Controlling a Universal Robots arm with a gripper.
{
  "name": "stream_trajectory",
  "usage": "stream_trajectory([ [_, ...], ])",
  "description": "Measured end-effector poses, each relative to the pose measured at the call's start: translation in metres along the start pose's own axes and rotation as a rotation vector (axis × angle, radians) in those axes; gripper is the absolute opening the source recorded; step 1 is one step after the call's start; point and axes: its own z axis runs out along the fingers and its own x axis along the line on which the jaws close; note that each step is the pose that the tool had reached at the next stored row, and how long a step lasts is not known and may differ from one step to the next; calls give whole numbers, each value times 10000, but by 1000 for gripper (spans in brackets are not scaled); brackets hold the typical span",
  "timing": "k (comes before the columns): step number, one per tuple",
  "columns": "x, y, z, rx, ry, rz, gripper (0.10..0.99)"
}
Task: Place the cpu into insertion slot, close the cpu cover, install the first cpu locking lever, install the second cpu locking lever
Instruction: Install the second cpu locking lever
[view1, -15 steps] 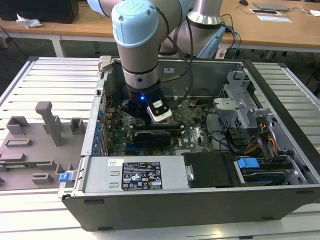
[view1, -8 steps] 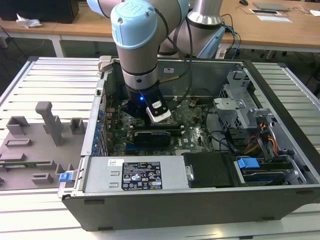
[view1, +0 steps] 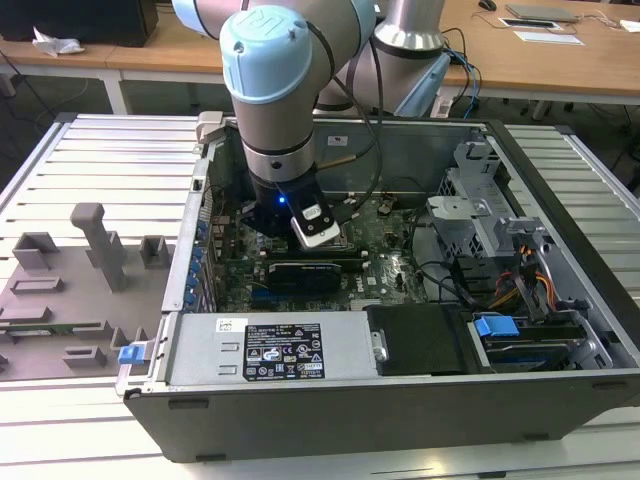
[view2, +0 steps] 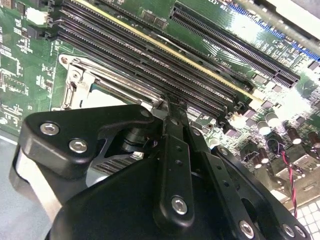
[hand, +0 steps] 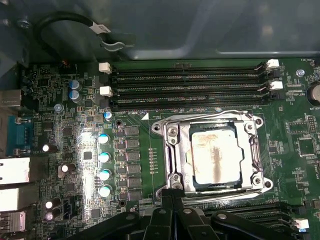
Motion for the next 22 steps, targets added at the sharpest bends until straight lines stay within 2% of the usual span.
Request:
stream_trajectory([
  [13, 0, 2, -7, -2, -4, 0, 106],
  [19, -11, 21, -116, 3, -1, 0, 106],
  [20, -16, 27, -150, 13, -2, 0, 106],
  [22, -24, 31, -168, 66, 1, -7, 106],
])
